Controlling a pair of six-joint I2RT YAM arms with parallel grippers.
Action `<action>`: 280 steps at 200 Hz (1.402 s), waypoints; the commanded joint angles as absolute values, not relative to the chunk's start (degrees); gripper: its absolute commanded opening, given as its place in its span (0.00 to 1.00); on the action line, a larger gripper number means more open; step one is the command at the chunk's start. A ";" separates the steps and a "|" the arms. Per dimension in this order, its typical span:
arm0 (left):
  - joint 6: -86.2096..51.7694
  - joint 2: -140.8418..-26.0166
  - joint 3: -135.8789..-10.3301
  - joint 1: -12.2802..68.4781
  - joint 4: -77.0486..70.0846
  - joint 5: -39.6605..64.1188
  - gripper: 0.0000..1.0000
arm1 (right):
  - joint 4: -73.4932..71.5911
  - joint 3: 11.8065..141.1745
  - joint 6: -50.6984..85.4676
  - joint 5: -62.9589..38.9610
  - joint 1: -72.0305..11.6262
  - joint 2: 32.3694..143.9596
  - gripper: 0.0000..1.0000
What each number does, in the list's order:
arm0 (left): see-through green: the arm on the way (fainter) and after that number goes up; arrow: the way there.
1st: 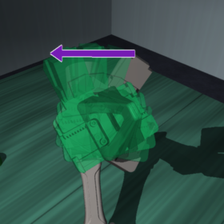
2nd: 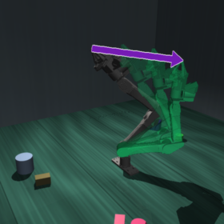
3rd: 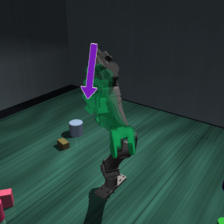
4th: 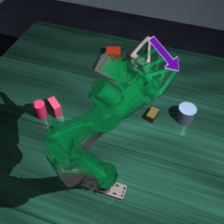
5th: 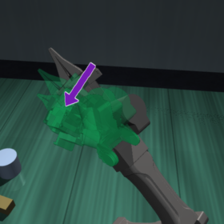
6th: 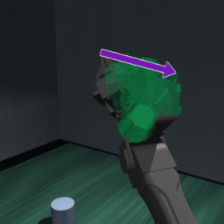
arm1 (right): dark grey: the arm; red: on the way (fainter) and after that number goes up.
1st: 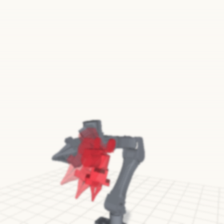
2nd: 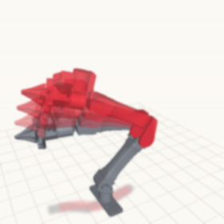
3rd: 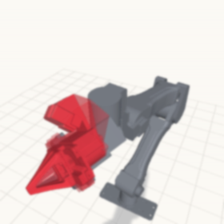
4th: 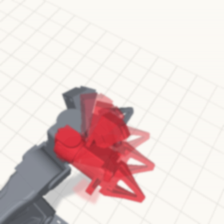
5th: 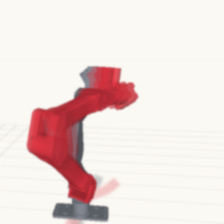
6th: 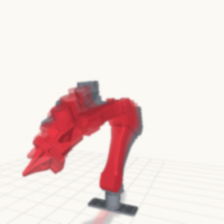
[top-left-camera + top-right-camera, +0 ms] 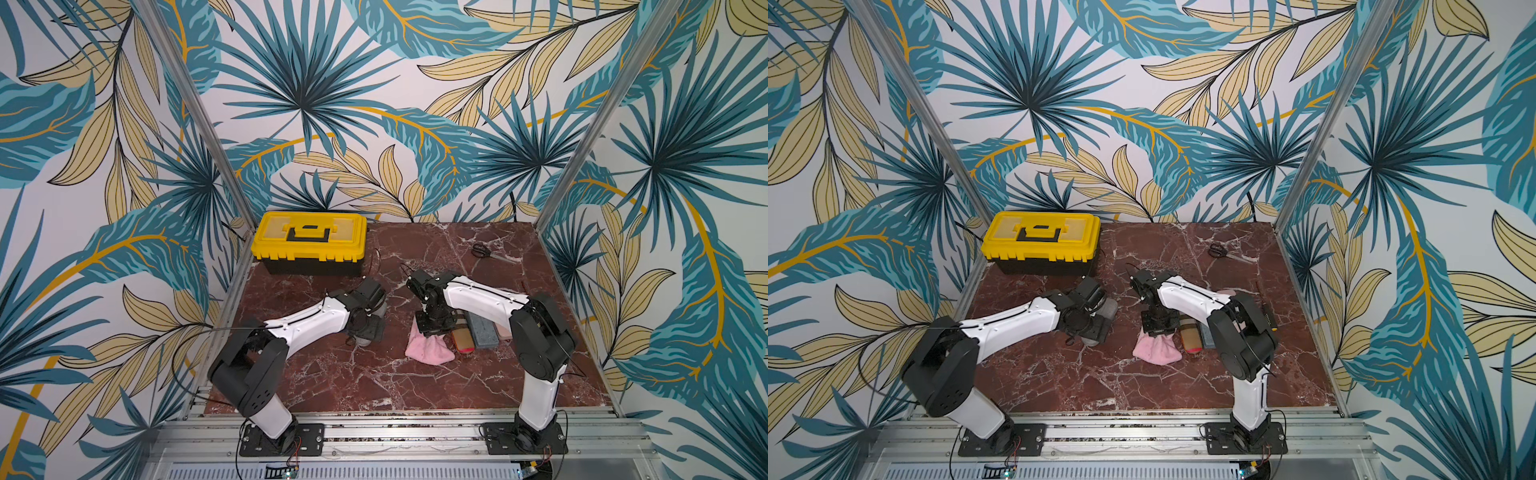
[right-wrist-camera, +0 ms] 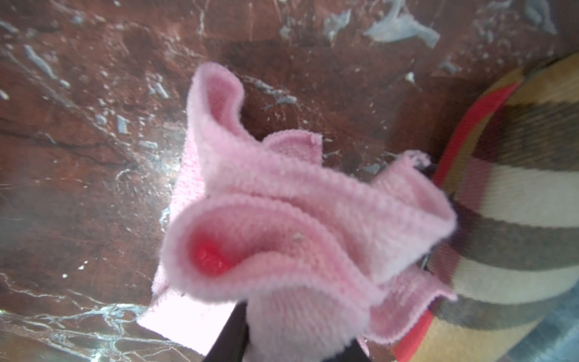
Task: Wipe the eyeglass case
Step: Move the eyeglass case from the center of the board, then wipe the dirt from the eyeglass case.
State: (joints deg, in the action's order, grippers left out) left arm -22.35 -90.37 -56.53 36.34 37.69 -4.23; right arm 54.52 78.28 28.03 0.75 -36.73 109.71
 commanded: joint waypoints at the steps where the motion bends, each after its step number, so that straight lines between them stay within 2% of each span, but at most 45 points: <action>1: -22.31 -87.78 -51.49 36.30 31.94 -5.25 0.93 | 55.55 77.77 29.66 -0.96 -36.64 111.86 0.33; 17: -22.29 -87.05 -48.37 36.39 28.77 -7.03 0.92 | 54.95 77.33 30.13 -2.36 -36.58 112.06 0.29; 50: -22.62 -81.58 -38.67 36.37 16.26 -6.30 0.91 | 56.94 79.60 30.23 -2.43 -36.65 112.27 0.08; 75: -21.04 -78.80 -34.72 36.39 8.15 -5.51 0.90 | 59.77 84.10 30.59 -2.11 -36.65 110.25 0.01; 120: -19.94 -79.79 -32.20 36.32 1.26 -4.39 0.88 | 60.75 98.73 34.01 -4.45 -36.97 114.35 0.00; 160: -19.27 -78.15 -29.10 36.38 -0.89 -0.75 0.80 | 61.12 117.51 37.06 -4.17 -37.40 125.90 0.00; 180: -20.67 -76.44 -28.06 36.59 -0.19 0.05 0.79 | 64.06 124.63 37.24 -3.04 -38.19 131.94 0.00; 215: -23.55 -75.05 -27.44 37.81 3.15 -1.43 0.84 | 59.35 118.65 37.20 -4.98 -38.46 130.09 0.00; 253: -21.76 -79.77 -29.20 38.28 1.79 -0.34 0.78 | 59.59 119.38 37.02 -4.89 -38.53 131.75 0.00; 280: -21.55 -81.92 -29.38 42.07 2.88 -1.42 0.77 | 60.11 122.21 36.19 -4.81 -38.75 133.05 0.00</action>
